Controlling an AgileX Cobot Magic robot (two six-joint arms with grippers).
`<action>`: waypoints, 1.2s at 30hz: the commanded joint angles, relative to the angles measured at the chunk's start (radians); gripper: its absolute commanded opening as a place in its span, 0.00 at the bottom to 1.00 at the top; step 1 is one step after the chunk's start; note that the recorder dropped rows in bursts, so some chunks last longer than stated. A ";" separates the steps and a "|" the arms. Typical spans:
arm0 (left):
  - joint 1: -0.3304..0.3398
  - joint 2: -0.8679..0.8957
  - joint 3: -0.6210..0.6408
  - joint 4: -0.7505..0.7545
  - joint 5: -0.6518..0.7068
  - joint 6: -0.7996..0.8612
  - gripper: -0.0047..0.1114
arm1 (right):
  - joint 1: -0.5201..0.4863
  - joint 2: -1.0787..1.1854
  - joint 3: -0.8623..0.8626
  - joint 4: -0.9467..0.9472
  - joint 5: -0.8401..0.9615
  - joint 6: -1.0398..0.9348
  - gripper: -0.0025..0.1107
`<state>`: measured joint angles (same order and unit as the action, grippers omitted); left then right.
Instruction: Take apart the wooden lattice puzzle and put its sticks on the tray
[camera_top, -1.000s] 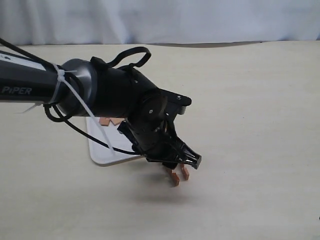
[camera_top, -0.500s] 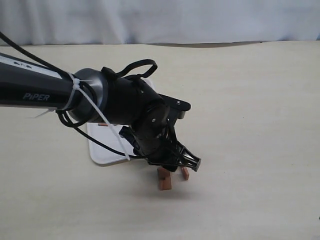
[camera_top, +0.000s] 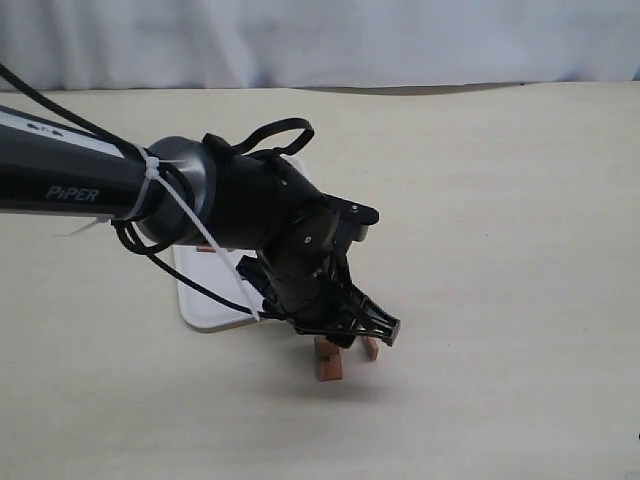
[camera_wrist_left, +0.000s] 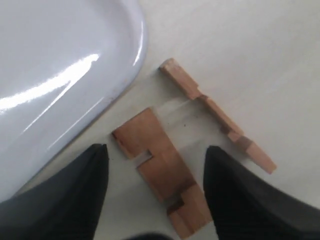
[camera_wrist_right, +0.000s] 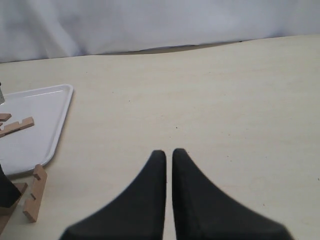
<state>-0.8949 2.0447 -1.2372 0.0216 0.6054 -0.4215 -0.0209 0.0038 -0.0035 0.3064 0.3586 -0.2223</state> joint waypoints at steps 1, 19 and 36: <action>-0.001 0.004 0.001 -0.001 -0.043 -0.022 0.57 | -0.004 0.008 0.004 -0.001 -0.013 0.001 0.06; -0.013 0.051 0.001 0.098 -0.034 -0.099 0.32 | -0.004 0.008 0.004 -0.001 -0.013 0.001 0.06; -0.013 -0.007 -0.073 0.089 0.163 0.029 0.04 | -0.004 0.008 0.004 -0.001 -0.013 0.001 0.06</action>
<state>-0.9056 2.0747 -1.2977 0.1195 0.7528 -0.4220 -0.0209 0.0038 -0.0035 0.3064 0.3586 -0.2223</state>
